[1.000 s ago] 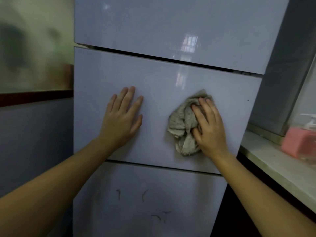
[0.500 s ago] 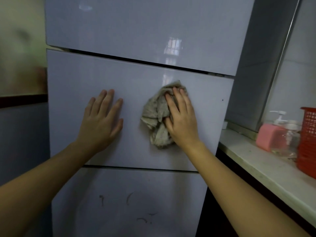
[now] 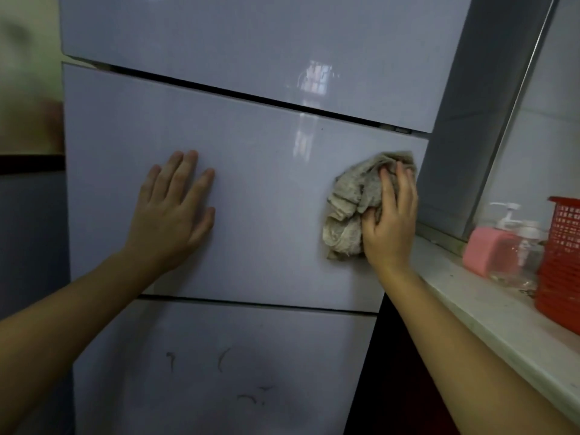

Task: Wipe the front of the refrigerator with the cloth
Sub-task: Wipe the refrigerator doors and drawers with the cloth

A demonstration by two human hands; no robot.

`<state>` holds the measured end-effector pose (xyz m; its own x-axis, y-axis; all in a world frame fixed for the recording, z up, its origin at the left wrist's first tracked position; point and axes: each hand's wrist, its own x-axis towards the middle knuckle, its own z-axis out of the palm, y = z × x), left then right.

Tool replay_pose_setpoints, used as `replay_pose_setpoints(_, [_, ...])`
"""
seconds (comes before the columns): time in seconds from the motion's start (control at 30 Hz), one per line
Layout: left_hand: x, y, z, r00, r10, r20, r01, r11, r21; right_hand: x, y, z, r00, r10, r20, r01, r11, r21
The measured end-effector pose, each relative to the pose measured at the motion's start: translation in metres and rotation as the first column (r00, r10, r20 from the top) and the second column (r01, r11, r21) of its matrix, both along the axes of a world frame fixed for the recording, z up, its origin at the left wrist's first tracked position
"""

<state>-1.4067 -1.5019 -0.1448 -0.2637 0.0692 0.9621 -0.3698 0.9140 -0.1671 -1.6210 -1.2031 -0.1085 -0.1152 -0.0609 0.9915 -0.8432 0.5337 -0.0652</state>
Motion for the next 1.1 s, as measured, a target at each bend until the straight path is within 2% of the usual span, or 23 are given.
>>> replay_pose_setpoints(0.27, [0.004, 0.002, 0.0, 0.999, -0.026, 0.029, 0.025, 0.999, 0.034, 0.011, -0.005, -0.064, 0.997, 0.015, 0.075, -0.015, 1.0, 0.008])
replay_pose_setpoints(0.4, [0.016, -0.001, 0.005, 0.998, -0.052, 0.045, 0.051, 0.998, 0.04, 0.014, -0.004, -0.055, 0.997, 0.022, 0.079, -0.025, 0.999, 0.043])
replay_pose_setpoints(0.77, [0.037, -0.024, 0.002, 0.999, -0.004, 0.036, 0.0, 0.995, 0.098, 0.058, -0.081, 0.063, 0.988, 0.135, -0.077, -0.127, 0.987, 0.103])
replay_pose_setpoints(0.97, [0.029, -0.022, -0.001, 1.0, 0.013, -0.003, -0.013, 0.993, 0.116, 0.069, -0.116, 0.036, 0.897, 0.236, -0.374, -0.027, 0.873, 0.486])
replay_pose_setpoints(1.1, [0.027, -0.022, -0.001, 1.0, 0.01, 0.004, -0.01, 0.994, 0.109, 0.037, -0.077, 0.02, 0.884, 0.237, -0.404, -0.028, 0.887, 0.461])
